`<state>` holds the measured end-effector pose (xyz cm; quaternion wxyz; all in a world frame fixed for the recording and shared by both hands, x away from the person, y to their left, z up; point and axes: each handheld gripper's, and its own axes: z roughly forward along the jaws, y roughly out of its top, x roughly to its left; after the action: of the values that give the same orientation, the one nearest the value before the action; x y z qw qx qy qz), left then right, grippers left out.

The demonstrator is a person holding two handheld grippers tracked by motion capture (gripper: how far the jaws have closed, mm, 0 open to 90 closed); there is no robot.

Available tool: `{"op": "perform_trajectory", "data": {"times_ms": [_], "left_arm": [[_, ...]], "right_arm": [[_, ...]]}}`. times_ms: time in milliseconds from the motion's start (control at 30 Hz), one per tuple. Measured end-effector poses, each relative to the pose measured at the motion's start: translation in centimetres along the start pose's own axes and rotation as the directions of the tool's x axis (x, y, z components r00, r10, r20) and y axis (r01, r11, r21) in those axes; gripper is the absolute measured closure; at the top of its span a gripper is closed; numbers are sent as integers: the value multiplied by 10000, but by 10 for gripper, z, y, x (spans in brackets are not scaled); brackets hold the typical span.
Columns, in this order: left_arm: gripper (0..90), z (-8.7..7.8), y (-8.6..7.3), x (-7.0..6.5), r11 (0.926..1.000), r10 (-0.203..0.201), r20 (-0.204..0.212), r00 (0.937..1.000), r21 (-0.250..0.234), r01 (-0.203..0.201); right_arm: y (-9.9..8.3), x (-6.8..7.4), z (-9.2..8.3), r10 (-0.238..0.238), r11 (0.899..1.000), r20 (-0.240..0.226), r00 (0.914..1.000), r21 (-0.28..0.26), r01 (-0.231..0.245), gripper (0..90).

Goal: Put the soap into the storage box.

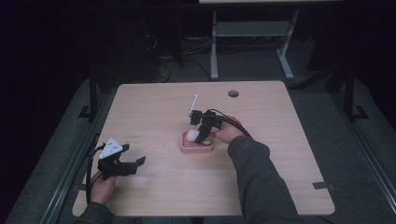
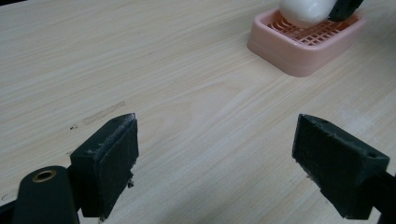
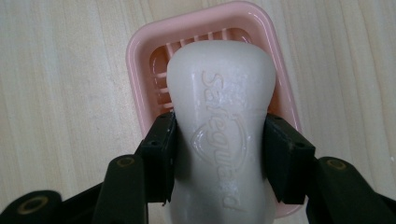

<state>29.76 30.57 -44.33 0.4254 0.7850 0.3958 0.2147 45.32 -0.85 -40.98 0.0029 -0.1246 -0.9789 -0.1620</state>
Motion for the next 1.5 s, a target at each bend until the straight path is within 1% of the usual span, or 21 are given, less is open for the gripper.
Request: {"op": "perform_trajectory", "data": {"times_ms": [133, 367, 600, 767, 1333, 1367, 1500], "left_arm": [[139, 0, 0, 0, 10000, 7, 10, 10000, 13, -7], [139, 0, 0, 0, 10000, -36, 8, 10000, -20, 36], [139, 0, 0, 0, 10000, -16, 9, 10000, -9, 16], [139, 0, 0, 0, 10000, -35, 13, 10000, -7, 35], [139, 1, 0, -1, 10000, -35, 24, 10000, 23, 35], [139, 1, 0, -1, 10000, -24, 33, 10000, 8, 24], [139, 1, 0, -1, 10000, 0, 34, 10000, 30, 0]], "right_arm": [[1, 0, 4, 31, 10000, -32, 10000, 61, -31, 486], [3, 0, 9, -31, 9999, 40, 10000, 127, 31, 486], [3, -1, 12, -18, 9998, -53, 10000, 190, 19, 485], [2, -1, 13, 71, 10000, -107, 9999, 21, -71, 485], [0, 0, 14, 219, 9998, -145, 9997, -21, -219, 473], [-1, 0, 13, 248, 9997, -170, 9995, -86, -250, 457], [-2, 1, 10, 324, 9990, -126, 9994, -298, -327, 438]]}}
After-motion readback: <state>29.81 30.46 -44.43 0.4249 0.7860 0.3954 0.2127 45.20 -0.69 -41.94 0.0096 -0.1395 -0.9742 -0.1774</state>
